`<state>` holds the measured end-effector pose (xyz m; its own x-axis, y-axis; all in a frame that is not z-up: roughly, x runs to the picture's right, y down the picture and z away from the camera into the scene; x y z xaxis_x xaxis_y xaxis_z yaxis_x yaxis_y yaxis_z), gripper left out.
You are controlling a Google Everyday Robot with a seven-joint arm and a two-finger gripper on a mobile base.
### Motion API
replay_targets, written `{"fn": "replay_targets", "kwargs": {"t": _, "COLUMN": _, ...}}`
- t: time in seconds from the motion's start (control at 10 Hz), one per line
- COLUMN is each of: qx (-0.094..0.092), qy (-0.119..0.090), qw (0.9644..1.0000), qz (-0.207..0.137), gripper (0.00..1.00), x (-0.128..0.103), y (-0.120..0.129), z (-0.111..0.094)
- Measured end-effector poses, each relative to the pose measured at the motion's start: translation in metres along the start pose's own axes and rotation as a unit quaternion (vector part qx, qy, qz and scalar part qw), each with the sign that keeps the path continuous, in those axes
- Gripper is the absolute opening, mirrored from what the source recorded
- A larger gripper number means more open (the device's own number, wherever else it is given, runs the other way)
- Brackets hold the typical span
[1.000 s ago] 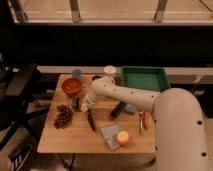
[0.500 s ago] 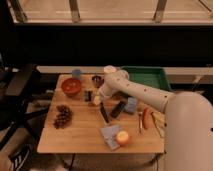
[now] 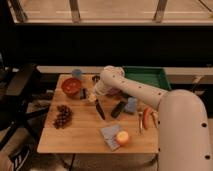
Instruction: Wipe table surface with brush
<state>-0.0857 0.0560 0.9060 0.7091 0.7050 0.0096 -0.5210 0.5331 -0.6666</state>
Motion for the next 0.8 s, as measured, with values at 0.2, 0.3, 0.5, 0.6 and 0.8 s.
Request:
{"fn": "replay_targets", "kwargs": {"t": 0.2, "qx": -0.012, "qy": 0.001, "qw": 0.9999, "qz": 0.001, "gripper": 0.0, "x": -0.015, "y": 0.022, "z": 0.015}}
{"fn": "replay_targets", "kwargs": {"t": 0.3, "qx": -0.018, "qy": 0.002, "qw": 0.9998, "qz": 0.008, "gripper": 0.0, "x": -0.016, "y": 0.032, "z": 0.021}}
{"fn": "replay_targets", "kwargs": {"t": 0.5, "qx": -0.02, "qy": 0.004, "qw": 0.9995, "qz": 0.025, "gripper": 0.0, "x": -0.008, "y": 0.042, "z": 0.022}}
{"fn": "replay_targets", "kwargs": {"t": 0.6, "qx": -0.019, "qy": 0.006, "qw": 0.9991, "qz": 0.036, "gripper": 0.0, "x": 0.001, "y": 0.044, "z": 0.019}}
{"fn": "replay_targets", "kwargs": {"t": 0.8, "qx": -0.012, "qy": 0.012, "qw": 0.9979, "qz": 0.063, "gripper": 0.0, "x": 0.028, "y": 0.039, "z": 0.005}}
